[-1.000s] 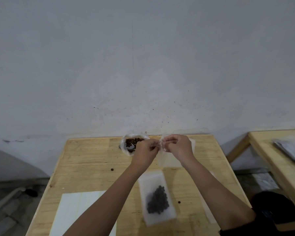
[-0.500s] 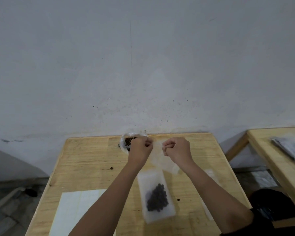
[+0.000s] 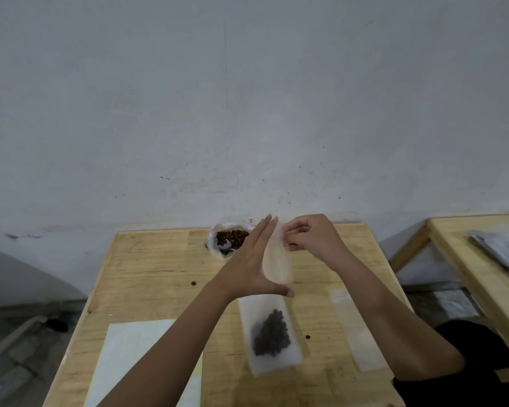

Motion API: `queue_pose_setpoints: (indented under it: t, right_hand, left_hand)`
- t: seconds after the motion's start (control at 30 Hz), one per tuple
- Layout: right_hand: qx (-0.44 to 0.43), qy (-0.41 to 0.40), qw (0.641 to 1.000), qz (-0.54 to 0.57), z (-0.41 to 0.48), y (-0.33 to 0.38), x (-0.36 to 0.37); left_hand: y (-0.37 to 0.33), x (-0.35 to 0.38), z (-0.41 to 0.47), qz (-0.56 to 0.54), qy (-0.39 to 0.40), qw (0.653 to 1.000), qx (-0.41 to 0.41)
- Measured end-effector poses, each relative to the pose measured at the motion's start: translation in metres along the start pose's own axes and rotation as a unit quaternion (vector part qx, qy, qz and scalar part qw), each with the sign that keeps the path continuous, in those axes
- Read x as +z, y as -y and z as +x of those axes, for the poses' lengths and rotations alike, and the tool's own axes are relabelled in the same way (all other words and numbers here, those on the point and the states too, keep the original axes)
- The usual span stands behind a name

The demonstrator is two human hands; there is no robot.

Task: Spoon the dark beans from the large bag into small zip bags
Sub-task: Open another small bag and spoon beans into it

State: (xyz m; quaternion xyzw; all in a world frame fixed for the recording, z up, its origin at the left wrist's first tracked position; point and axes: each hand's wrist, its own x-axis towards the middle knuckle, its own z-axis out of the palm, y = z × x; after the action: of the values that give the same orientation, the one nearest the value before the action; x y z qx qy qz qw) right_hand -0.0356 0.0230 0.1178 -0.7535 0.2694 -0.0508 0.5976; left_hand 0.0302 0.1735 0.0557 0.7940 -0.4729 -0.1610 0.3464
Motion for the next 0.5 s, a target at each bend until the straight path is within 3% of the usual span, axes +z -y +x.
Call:
queue_pose_setpoints:
  t: [0.13, 0.33, 0.5]
  right_hand:
    - [-0.02, 0.013, 0.999, -0.032, 0.0, 0.006, 0.004]
    - [-0.118, -0.103, 0.965, -0.211, 0.001, 0.002, 0.015]
    - [-0.156, -0.115, 0.974, -0.116, -0.01, -0.003, 0.026]
  left_hand:
    - [0.001, 0.006, 0.002, 0.069, -0.061, 0.996, 0.021]
    - [0.006, 0.012, 0.004, 0.033, -0.164, 0.985, 0.032]
    - [0.01, 0.01, 0.009, 0.019, -0.251, 0.968, 0.014]
